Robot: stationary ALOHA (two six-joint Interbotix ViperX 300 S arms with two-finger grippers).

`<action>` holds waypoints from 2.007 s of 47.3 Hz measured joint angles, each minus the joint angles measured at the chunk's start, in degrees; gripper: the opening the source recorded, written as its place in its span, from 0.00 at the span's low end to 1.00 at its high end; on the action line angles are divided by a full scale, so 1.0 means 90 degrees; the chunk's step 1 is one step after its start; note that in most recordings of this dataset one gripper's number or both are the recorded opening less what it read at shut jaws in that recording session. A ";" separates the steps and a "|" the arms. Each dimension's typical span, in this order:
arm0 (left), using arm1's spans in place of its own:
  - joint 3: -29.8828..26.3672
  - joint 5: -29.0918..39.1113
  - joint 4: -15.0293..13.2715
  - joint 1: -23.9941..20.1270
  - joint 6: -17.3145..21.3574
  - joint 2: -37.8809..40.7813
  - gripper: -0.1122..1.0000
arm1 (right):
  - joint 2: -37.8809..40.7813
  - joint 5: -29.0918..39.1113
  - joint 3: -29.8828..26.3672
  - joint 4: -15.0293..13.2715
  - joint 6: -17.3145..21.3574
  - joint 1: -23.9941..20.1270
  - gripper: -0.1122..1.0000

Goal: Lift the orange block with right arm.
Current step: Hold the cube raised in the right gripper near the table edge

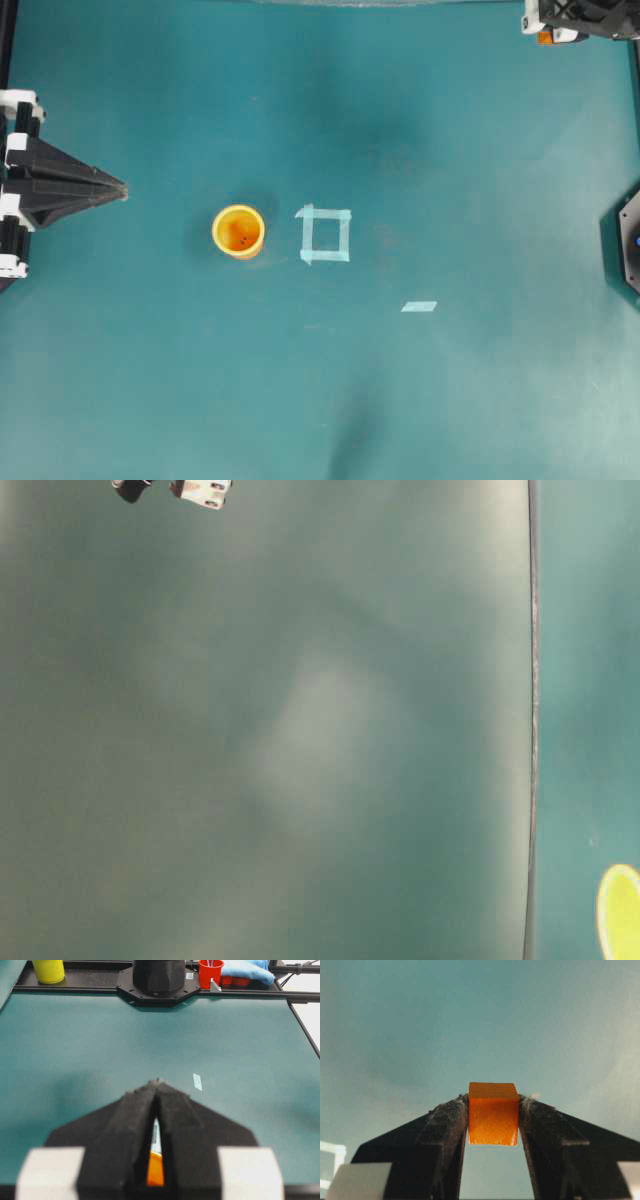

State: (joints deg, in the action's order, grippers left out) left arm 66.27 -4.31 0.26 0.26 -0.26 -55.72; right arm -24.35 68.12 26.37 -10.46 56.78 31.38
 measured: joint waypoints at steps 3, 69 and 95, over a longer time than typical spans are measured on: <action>-0.0010 -0.0010 0.0000 -0.0010 0.0000 0.0000 0.10 | 0.0000 -0.0010 0.0000 0.0000 -0.0010 0.0000 0.47; -0.0010 0.0010 0.0000 -0.0010 0.0000 -0.0127 0.10 | 0.0898 0.1064 -0.0977 0.0000 -0.0518 -0.0322 0.47; -0.0010 0.0000 0.0000 0.0000 0.0000 -0.0137 0.10 | 0.1074 0.1357 -0.1211 0.0010 -0.0840 -0.0410 0.47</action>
State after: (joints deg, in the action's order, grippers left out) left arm 66.18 -4.31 0.26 0.26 -0.26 -56.95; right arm -14.68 80.33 15.47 -10.37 49.22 27.69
